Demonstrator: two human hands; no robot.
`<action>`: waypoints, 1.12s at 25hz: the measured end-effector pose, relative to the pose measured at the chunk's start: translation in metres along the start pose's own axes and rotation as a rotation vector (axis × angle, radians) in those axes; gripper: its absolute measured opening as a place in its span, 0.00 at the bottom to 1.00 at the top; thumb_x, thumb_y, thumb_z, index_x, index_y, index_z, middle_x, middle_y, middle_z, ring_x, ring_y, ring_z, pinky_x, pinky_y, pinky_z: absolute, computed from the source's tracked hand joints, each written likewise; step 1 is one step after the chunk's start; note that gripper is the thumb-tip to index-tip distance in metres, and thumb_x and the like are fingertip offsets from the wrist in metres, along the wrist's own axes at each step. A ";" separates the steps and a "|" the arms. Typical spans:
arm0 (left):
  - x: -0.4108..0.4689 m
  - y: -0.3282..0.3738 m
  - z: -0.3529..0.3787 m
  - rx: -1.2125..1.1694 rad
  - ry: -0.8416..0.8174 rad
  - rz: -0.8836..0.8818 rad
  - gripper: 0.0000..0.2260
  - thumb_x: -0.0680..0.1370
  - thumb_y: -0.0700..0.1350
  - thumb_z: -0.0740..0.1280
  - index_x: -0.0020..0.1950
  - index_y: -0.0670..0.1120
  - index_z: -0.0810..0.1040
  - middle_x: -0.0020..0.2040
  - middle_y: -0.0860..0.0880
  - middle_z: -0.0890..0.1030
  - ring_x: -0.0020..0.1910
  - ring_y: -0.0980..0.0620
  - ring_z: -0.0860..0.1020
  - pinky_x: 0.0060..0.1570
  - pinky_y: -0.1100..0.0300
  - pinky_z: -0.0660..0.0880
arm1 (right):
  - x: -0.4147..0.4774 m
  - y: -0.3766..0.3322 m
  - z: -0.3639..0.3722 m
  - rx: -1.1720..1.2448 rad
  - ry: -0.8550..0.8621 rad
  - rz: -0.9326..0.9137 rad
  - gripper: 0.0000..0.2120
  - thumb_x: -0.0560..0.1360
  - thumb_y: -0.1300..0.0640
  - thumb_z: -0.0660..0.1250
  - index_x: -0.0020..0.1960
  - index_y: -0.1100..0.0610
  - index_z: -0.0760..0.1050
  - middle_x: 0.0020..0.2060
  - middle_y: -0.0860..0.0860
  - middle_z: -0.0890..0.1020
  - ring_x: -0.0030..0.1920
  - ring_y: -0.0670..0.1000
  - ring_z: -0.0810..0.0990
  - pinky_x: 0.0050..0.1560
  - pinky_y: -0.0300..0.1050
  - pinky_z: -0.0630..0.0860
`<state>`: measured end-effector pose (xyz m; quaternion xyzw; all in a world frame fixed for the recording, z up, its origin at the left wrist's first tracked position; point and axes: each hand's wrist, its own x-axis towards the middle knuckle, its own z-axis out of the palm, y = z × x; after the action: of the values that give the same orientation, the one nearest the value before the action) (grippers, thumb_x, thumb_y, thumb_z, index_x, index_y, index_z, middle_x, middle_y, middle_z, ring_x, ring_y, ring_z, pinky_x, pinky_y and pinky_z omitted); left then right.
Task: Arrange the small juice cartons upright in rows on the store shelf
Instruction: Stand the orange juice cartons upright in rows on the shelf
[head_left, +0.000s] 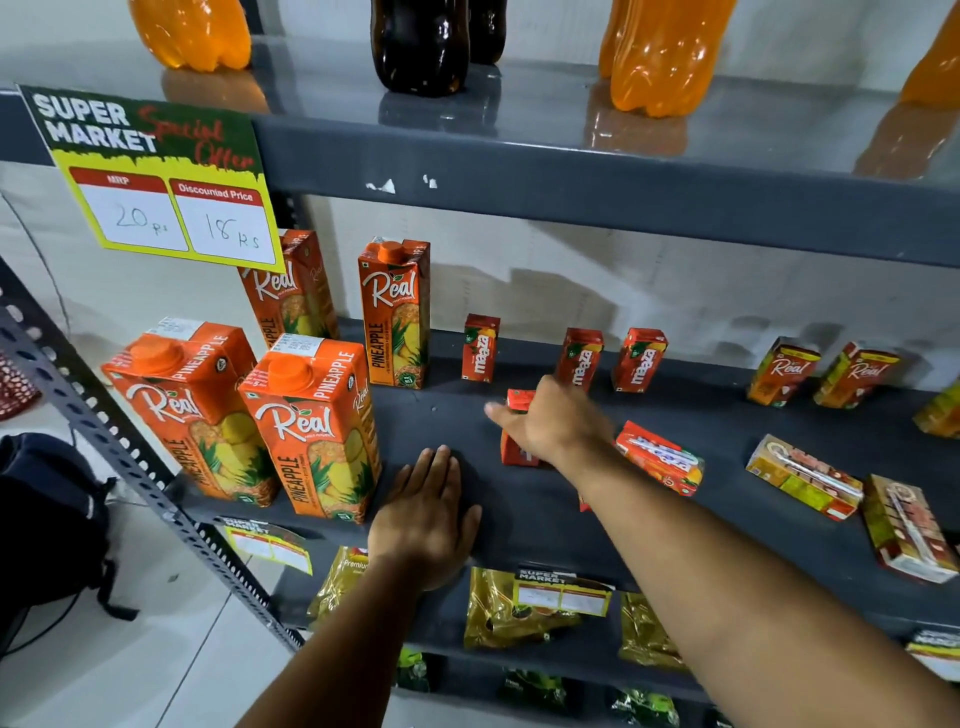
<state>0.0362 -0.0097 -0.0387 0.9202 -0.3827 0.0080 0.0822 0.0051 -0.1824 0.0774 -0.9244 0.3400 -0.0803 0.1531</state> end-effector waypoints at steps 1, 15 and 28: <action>-0.001 0.003 0.001 -0.003 -0.006 -0.001 0.32 0.80 0.60 0.45 0.78 0.42 0.48 0.80 0.45 0.47 0.79 0.48 0.44 0.74 0.55 0.41 | 0.003 -0.002 -0.005 -0.084 -0.097 -0.052 0.28 0.67 0.34 0.66 0.54 0.55 0.74 0.51 0.55 0.82 0.49 0.59 0.80 0.39 0.49 0.74; -0.004 -0.005 0.000 0.015 0.000 -0.013 0.33 0.80 0.61 0.44 0.78 0.43 0.47 0.80 0.46 0.47 0.79 0.48 0.44 0.74 0.54 0.42 | 0.019 -0.017 -0.053 -0.642 -0.451 -0.803 0.17 0.70 0.42 0.56 0.57 0.43 0.72 0.58 0.52 0.74 0.58 0.57 0.69 0.52 0.52 0.71; -0.002 -0.003 0.004 0.011 0.034 0.004 0.33 0.80 0.61 0.44 0.78 0.43 0.48 0.80 0.46 0.48 0.79 0.48 0.45 0.74 0.54 0.42 | -0.062 0.097 0.025 0.158 -0.079 0.265 0.47 0.57 0.27 0.70 0.63 0.58 0.66 0.58 0.56 0.76 0.58 0.59 0.76 0.51 0.53 0.77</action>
<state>0.0372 -0.0066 -0.0431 0.9196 -0.3830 0.0259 0.0836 -0.0942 -0.2066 0.0186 -0.8591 0.4452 -0.0496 0.2476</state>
